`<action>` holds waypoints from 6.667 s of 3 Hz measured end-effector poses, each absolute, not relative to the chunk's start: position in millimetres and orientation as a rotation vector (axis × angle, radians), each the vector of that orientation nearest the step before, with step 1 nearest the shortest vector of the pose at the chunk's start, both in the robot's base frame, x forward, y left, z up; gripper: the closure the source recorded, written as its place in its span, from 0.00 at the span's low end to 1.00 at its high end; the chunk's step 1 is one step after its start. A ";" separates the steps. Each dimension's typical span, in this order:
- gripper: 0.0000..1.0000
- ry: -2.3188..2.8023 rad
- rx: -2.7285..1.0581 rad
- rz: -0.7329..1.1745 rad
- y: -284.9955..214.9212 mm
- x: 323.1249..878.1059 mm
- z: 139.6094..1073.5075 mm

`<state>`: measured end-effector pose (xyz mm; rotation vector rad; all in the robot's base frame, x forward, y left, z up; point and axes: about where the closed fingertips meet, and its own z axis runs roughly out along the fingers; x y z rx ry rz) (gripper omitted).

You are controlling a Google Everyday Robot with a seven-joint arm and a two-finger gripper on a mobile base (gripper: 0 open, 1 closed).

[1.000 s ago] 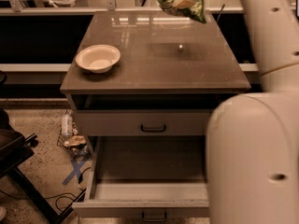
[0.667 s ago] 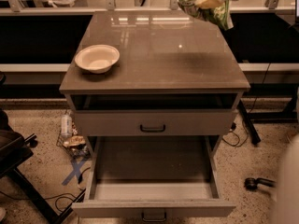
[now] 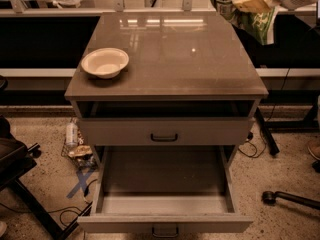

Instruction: Place green jalapeno chip bag into middle drawer

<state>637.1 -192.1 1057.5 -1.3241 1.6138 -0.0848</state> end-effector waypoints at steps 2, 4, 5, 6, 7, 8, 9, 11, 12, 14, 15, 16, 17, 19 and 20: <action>1.00 1.569 -1.221 -0.068 -147.0 521.0 1051.8; 1.00 1.628 -1.208 -0.067 -163.2 510.7 1026.9; 1.00 1.642 -1.149 0.016 -171.0 501.6 992.2; 1.00 1.619 -1.052 0.155 -170.1 487.8 934.3; 1.00 1.594 -0.936 0.258 -187.7 457.3 858.0; 1.00 1.575 -0.819 0.316 -228.4 434.8 770.7; 1.00 1.621 -0.833 0.322 -240.9 438.6 724.9; 1.00 1.744 -0.997 0.362 -215.8 464.5 647.0; 1.00 1.791 -1.065 0.426 -194.4 466.7 608.5; 1.00 1.831 -1.155 0.551 -155.2 469.0 557.6; 0.90 1.832 -1.164 0.563 -150.5 469.3 553.7; 0.67 1.831 -1.166 0.567 -148.7 469.2 553.3; 0.44 1.829 -1.169 0.570 -147.0 469.0 553.0; 0.00 1.826 -1.173 0.577 -143.5 468.8 552.3; 0.00 1.826 -1.174 0.578 -143.0 468.7 552.2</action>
Offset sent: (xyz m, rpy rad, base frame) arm -0.1879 0.0028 -0.1258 0.0455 0.1053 -0.1375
